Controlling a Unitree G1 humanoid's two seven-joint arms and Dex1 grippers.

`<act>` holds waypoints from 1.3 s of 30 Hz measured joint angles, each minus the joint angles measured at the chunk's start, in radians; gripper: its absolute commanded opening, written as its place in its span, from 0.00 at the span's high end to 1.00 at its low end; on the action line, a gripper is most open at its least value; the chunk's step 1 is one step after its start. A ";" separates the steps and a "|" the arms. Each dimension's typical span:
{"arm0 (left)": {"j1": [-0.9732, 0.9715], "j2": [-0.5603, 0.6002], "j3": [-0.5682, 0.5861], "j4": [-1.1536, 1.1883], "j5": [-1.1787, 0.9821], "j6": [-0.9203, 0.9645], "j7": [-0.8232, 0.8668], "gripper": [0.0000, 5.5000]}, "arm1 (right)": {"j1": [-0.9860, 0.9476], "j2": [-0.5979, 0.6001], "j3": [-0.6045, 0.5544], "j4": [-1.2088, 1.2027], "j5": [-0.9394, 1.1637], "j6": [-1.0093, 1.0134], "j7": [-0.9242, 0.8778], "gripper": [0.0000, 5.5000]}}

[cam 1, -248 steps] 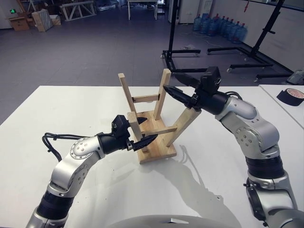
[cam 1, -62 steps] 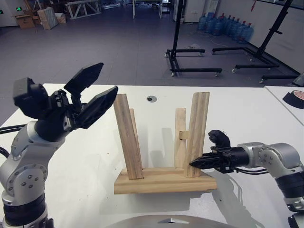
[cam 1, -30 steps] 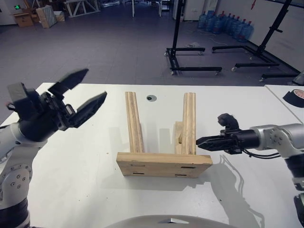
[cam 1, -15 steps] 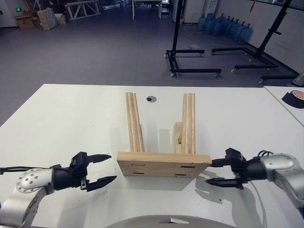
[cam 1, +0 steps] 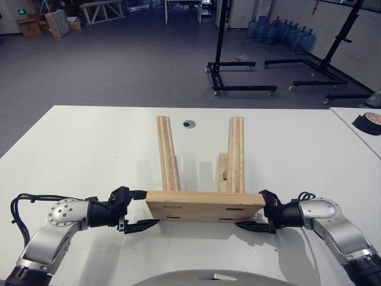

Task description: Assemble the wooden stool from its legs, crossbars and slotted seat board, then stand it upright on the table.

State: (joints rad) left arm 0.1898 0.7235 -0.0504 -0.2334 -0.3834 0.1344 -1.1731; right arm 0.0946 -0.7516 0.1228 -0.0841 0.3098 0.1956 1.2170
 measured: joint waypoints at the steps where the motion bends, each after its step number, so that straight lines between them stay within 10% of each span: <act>1: 0.000 0.000 -0.006 0.004 0.000 0.000 0.000 0.31 | -0.002 0.000 0.003 0.004 -0.001 -0.002 0.001 0.63; 24: -0.171 -0.047 -0.098 0.273 0.072 -0.104 -0.059 0.31 | -0.077 -0.005 0.046 0.098 -0.044 -0.111 0.072 0.74; 39: -0.201 -0.084 -0.136 0.296 0.123 -0.181 -0.082 0.71 | -0.086 -0.005 0.046 0.108 -0.043 -0.109 0.078 0.74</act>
State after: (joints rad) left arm -0.0112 0.6399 -0.1867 0.0625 -0.2608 -0.0465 -1.2553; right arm 0.0089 -0.7569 0.1685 0.0244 0.2667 0.0869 1.2954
